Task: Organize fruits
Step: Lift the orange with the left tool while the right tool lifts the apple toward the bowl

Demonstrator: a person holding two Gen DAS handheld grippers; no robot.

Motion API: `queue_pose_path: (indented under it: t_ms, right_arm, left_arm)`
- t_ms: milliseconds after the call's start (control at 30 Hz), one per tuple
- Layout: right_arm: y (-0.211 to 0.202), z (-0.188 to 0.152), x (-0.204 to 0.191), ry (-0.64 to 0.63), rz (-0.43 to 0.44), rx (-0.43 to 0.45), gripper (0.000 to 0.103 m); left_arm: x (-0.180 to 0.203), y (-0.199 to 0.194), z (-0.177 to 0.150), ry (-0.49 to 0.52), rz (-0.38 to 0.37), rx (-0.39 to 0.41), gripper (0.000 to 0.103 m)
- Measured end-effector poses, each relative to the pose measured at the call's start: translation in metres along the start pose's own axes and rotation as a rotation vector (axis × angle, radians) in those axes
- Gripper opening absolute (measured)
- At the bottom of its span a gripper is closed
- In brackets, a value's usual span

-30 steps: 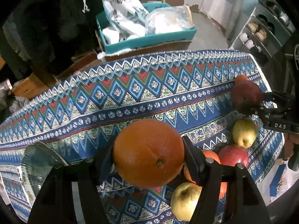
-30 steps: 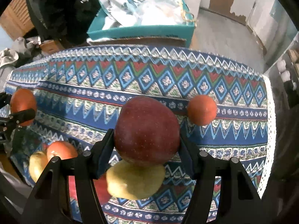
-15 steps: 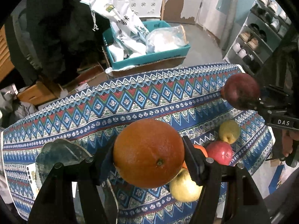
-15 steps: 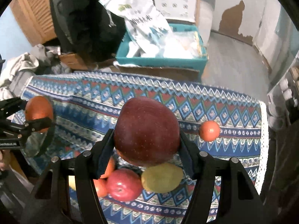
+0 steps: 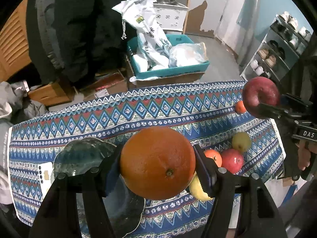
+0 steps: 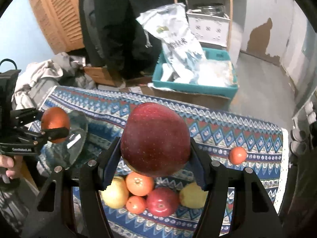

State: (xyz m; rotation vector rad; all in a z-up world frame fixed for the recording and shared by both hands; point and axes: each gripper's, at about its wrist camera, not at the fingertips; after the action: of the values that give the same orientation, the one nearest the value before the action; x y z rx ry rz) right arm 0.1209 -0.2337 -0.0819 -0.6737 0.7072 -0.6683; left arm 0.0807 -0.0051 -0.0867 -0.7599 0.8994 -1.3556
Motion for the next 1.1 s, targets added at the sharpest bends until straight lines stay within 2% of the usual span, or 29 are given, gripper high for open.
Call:
queue_pose_path:
  t_ms: [467,1100]
  right_arm:
    - [0.012,0.022,-0.060,-0.077,0.079,0.008,0.065]
    - [0.080,0.045,-0.138,-0.160,0.186,-0.074,0.065]
  left_arm:
    - [-0.044,-0.030,-0.020,-0.055,0.012,0.048,0.069]
    - [-0.123,-0.025,-0.062,-0.182,0.054,0.011,0.069]
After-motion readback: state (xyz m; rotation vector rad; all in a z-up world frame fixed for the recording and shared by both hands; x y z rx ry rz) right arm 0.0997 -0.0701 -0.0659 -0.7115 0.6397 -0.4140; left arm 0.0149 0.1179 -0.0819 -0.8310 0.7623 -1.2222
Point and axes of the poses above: each gripper's, at about its wrist camera, not at the fingertips, and y roughly the way its jaws point, x to its right, z to its top, and after that the axes turned 13 degrees about z, right-handed
